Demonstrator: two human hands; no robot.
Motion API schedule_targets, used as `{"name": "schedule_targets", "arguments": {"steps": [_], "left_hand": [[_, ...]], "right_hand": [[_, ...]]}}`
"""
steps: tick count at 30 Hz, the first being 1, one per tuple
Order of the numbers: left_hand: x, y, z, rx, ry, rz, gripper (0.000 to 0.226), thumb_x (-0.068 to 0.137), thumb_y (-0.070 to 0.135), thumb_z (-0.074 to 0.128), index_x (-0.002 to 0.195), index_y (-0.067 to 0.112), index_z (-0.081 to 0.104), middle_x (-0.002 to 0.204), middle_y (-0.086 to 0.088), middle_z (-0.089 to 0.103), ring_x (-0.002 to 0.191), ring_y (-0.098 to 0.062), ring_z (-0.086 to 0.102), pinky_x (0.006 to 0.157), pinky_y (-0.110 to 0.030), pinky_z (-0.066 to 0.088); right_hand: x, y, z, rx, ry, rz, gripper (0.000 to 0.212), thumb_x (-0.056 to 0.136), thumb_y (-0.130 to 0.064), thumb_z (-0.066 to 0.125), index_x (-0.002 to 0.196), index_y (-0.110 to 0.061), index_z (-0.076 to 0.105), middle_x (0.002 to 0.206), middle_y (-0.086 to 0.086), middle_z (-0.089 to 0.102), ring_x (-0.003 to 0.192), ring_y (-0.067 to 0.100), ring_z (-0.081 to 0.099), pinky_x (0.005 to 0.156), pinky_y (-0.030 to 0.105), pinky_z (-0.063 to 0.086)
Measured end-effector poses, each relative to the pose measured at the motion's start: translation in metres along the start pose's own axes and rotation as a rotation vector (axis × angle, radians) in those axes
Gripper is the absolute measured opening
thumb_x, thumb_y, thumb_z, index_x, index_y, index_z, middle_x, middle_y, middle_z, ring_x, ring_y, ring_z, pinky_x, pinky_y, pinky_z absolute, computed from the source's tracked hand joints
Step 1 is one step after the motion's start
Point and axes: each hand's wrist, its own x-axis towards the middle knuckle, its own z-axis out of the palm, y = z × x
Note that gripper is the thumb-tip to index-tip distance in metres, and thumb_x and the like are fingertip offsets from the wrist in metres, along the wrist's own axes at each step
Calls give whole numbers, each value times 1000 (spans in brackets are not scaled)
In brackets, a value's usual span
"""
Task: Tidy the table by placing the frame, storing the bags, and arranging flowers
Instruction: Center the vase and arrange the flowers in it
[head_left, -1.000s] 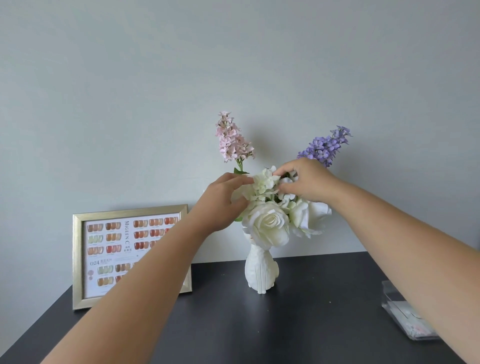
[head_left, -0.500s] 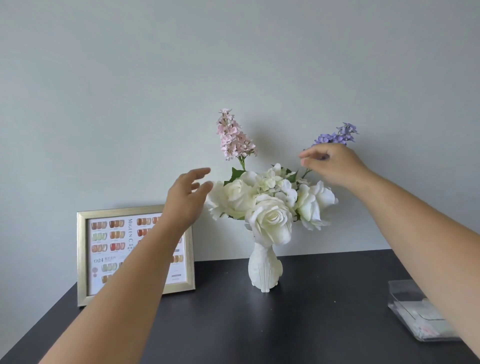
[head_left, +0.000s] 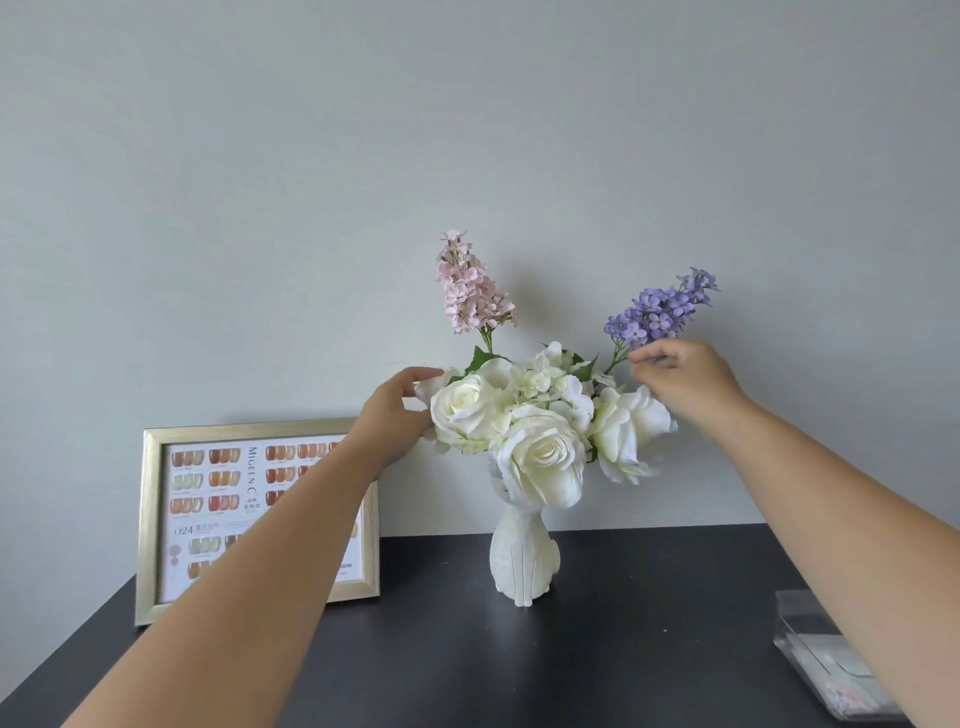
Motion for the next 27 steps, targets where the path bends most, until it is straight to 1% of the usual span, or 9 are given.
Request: {"name": "schedule_targets", "arguments": {"steps": [4, 8, 10, 12, 14, 17, 20, 22, 27], "left_hand": [[5, 10, 2, 64, 43, 29, 23, 76, 7, 66, 84, 29, 64, 88, 9, 69, 56, -4, 65, 56, -22, 44], [8, 10, -1, 70, 104, 22, 9, 79, 15, 69, 80, 23, 64, 69, 4, 72, 51, -8, 59, 45, -17, 37], [9, 11, -4, 33, 149, 64, 10, 82, 21, 74, 80, 22, 64, 79, 4, 71, 53, -4, 57, 45, -13, 39], [13, 15, -6, 47, 164, 136, 12, 83, 24, 77, 86, 21, 65, 111, 4, 61, 82, -9, 64, 70, -18, 49], [15, 18, -8, 49, 125, 144, 14, 83, 29, 77, 86, 27, 63, 122, 6, 56, 95, -14, 60, 86, -30, 48], [13, 22, -7, -45, 57, 57, 19, 82, 32, 76, 85, 21, 60, 94, -8, 72, 71, -20, 57, 70, -32, 46], [13, 30, -7, -35, 125, 64, 25, 81, 32, 75, 78, 16, 56, 79, -11, 68, 65, -21, 53, 62, -30, 41], [13, 40, -7, -27, 197, 84, 25, 80, 33, 75, 77, 16, 57, 83, -14, 68, 66, -21, 53, 62, -30, 42], [12, 70, -1, 158, 279, 219, 20, 76, 36, 78, 80, 22, 65, 94, -3, 62, 80, -23, 59, 67, -34, 49]], "right_hand": [[-11, -6, 3, 110, -144, 21, 12, 83, -35, 71, 93, -28, 74, 98, -4, 73, 99, 13, 63, 80, 27, 48], [-35, -9, -7, 117, -408, -41, 53, 58, -64, 78, 107, -49, 64, 117, -17, 61, 108, -6, 54, 78, 21, 43], [-46, -1, -12, 14, -501, -84, 80, 46, -60, 87, 118, -57, 53, 129, -14, 52, 118, 1, 51, 93, 30, 46], [-52, 7, -12, -107, -506, -104, 93, 45, -50, 91, 125, -55, 45, 134, -10, 50, 123, 11, 50, 103, 39, 43], [-53, 12, -9, -131, -430, -128, 79, 54, -35, 90, 119, -54, 48, 126, -8, 57, 115, 16, 56, 99, 44, 46], [-49, 14, -4, -28, -294, -143, 53, 62, -21, 86, 99, -49, 61, 100, -8, 70, 93, 20, 66, 87, 46, 54], [-43, 9, -3, 28, -252, -122, 46, 58, -26, 86, 96, -42, 65, 93, -1, 71, 88, 27, 66, 84, 48, 55], [-39, 5, -3, 59, -218, -96, 46, 57, -29, 86, 98, -37, 65, 95, 4, 70, 90, 30, 66, 84, 51, 55], [-28, -13, -1, 155, -97, -64, 50, 50, -45, 82, 93, -25, 66, 97, 1, 70, 83, 25, 65, 79, 48, 54]]}}
